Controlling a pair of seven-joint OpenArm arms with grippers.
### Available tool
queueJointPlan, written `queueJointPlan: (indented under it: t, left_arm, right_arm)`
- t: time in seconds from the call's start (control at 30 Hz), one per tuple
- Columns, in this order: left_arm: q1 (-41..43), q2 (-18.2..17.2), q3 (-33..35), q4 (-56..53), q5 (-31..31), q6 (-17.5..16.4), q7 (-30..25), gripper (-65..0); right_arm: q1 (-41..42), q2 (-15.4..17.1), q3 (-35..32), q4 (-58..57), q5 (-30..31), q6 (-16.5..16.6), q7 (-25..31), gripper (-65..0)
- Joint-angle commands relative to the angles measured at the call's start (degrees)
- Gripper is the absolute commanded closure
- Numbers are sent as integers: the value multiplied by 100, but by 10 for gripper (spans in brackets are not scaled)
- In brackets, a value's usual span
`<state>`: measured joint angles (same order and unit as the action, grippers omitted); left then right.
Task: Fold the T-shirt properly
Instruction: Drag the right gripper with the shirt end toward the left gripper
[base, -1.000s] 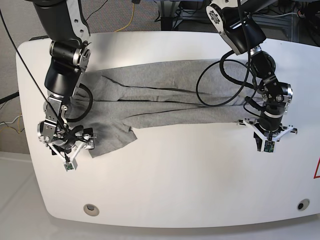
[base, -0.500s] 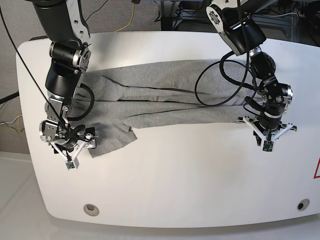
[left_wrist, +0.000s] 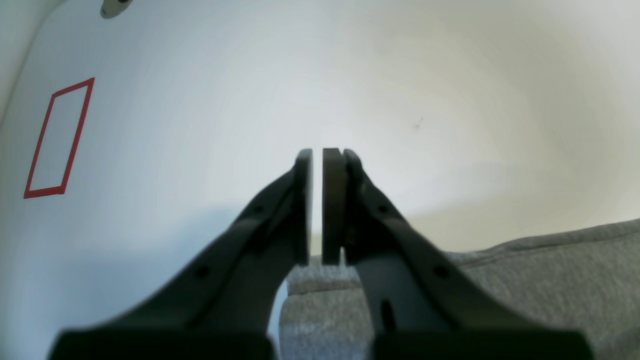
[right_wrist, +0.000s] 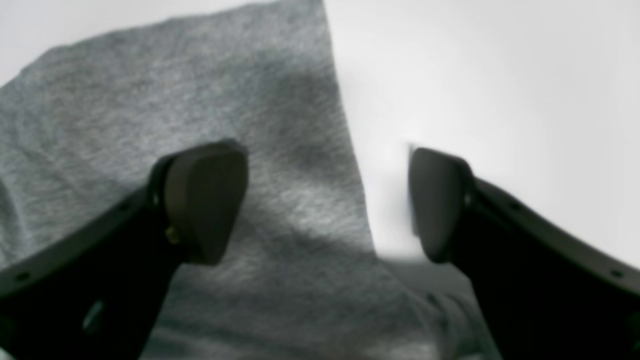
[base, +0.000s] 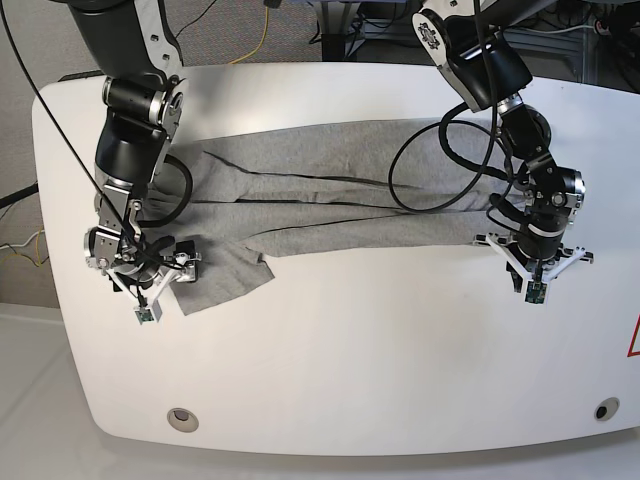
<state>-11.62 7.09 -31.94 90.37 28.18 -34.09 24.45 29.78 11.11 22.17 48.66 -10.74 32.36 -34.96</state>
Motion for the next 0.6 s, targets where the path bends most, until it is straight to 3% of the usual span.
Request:
queueJointPlan:
  t: [0.0,0.57]
  left_arm:
    - [-135,-28,16,111,-89,28,-119,-25]
    - [-109,-37,-1,111,-89,28,-93,-25]
  right_arm:
    - [138,-8,2,96,41,-5,151,-527]
    - [103,-158,2,105,6,4,169,-524]
